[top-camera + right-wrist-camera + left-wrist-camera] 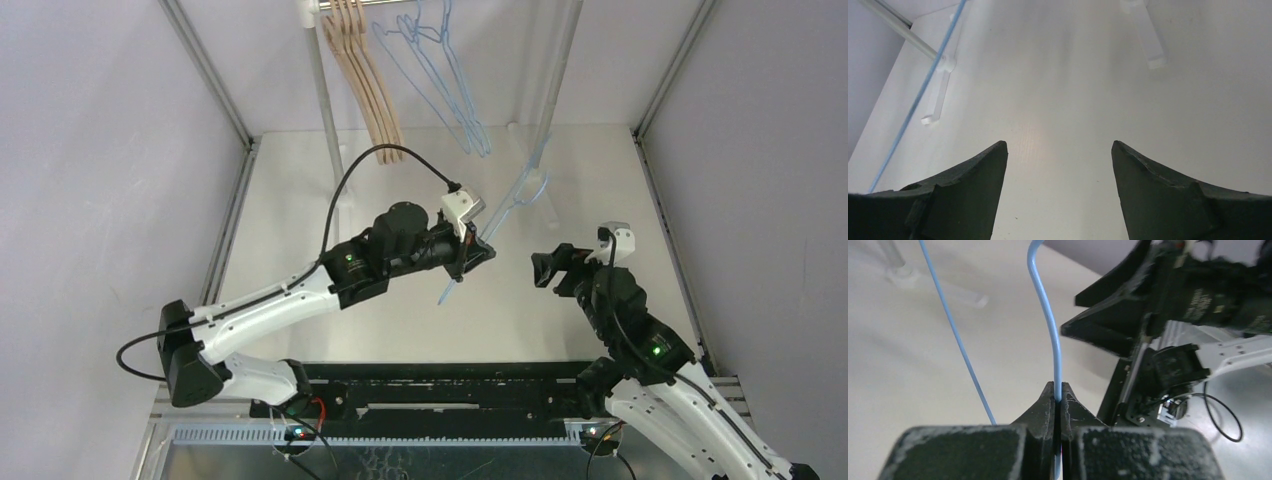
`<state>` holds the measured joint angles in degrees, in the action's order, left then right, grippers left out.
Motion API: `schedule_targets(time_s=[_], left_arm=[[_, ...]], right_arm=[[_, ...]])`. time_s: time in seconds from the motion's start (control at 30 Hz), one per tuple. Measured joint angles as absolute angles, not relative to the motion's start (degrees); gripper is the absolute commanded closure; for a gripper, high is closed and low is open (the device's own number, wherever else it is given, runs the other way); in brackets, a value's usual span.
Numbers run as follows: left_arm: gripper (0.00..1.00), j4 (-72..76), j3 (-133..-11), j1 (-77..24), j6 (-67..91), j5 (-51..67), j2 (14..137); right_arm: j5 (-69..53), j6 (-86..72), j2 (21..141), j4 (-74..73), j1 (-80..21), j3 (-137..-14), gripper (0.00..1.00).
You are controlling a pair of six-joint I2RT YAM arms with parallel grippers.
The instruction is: Organize the hangers
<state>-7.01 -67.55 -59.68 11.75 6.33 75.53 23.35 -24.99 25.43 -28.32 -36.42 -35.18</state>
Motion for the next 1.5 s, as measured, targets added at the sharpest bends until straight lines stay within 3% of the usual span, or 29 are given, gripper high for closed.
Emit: schedule_targets(time_s=[0.3,0.57,1.0,1.5], left_arm=[[1.0,-6.0,-70.7,-61.0,11.1,5.3,74.0],[1.0,1.1,-71.2,-61.0,9.0,-8.3,67.3],[1.0,5.8,-75.6,-60.6,8.6,-31.5,68.1],[1.0,5.2,-75.6,-57.6,16.1,-32.3,71.4]], right_arm=[[24.2,-24.9,26.1,-28.1,-36.4,-35.2,0.16],[23.5,-24.9,27.9,-26.6,-36.4,-34.1,0.16],[21.5,-24.7,28.2,-25.1,-34.4,-34.1,0.17],[19.6,-24.6,27.2,-25.0,-32.2,-34.1,0.17]])
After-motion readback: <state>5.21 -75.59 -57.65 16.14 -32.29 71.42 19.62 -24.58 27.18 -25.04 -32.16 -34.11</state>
